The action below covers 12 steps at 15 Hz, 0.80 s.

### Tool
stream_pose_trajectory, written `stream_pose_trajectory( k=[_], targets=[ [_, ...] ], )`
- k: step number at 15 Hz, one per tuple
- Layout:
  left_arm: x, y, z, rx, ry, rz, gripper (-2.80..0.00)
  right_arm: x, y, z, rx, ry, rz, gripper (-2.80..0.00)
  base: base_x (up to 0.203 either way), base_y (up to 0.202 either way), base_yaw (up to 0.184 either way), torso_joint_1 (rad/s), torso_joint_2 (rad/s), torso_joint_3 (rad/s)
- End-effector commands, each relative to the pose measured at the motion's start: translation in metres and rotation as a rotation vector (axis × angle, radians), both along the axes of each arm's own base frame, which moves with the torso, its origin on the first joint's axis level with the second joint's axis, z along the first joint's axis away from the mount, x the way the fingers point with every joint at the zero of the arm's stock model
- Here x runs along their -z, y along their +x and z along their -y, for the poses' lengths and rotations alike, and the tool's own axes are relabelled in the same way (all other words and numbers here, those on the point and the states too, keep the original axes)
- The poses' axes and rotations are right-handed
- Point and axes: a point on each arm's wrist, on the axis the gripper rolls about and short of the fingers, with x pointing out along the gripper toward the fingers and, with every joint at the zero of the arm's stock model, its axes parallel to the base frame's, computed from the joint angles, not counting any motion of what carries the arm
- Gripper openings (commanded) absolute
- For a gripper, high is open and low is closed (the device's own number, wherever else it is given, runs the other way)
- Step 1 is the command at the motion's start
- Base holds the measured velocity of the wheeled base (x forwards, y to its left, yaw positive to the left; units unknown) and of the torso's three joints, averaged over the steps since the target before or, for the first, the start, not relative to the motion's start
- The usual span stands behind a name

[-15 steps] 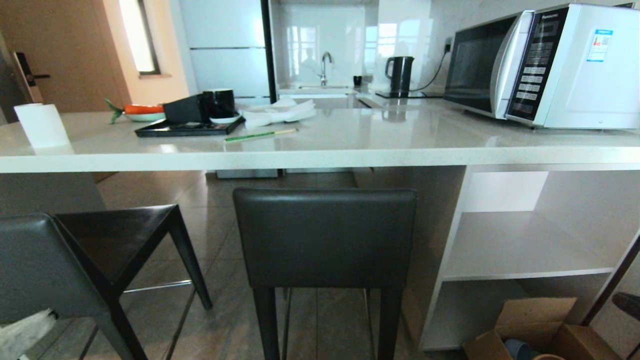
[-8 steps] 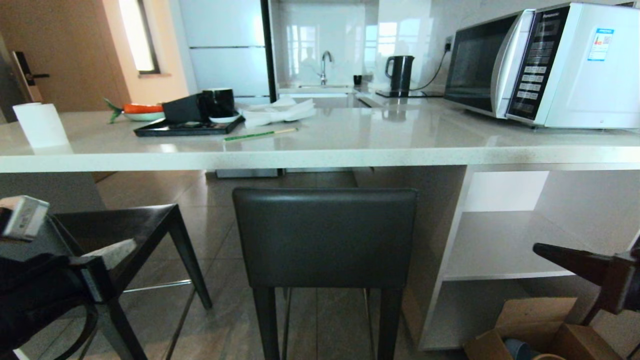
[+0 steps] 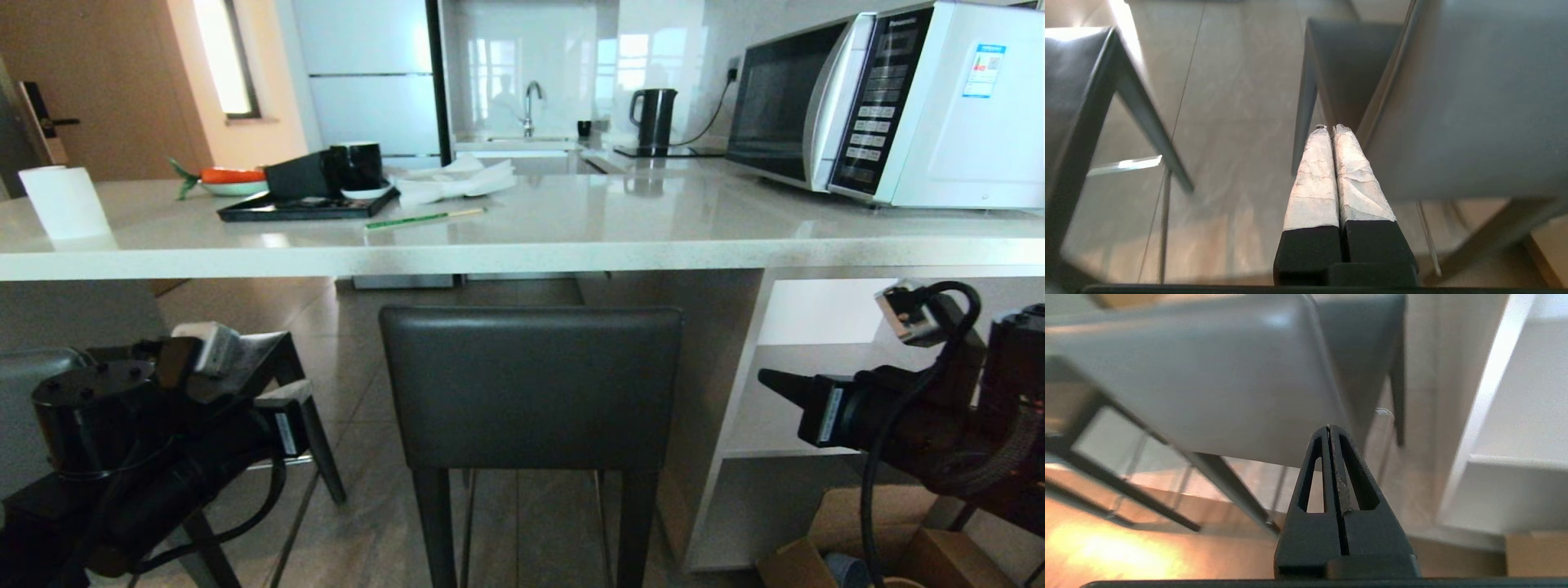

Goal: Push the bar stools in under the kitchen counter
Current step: Pull the gray chair out from under the dining table

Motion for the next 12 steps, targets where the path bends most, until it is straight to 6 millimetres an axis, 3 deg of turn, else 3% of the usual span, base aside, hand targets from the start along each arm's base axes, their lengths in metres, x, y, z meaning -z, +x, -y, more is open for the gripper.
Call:
stream_pose_trajectory(
  k=[1,12],
  targets=[
    [0.019,0.016,0.005,0.006,0.003,-0.011,-2.8,0.019,0.019,-0.007,0.02,-0.027,-0.058,-2.8,0.0,0.0,0.0,0.0,0.0,0.0],
    [0.026,0.054,0.023,0.042,0.02,0.068,-2.8,0.069,0.091,-0.039,0.114,-0.023,0.065,-2.8,0.0,0.0,0.0,0.0,0.0,0.0]
  ],
)
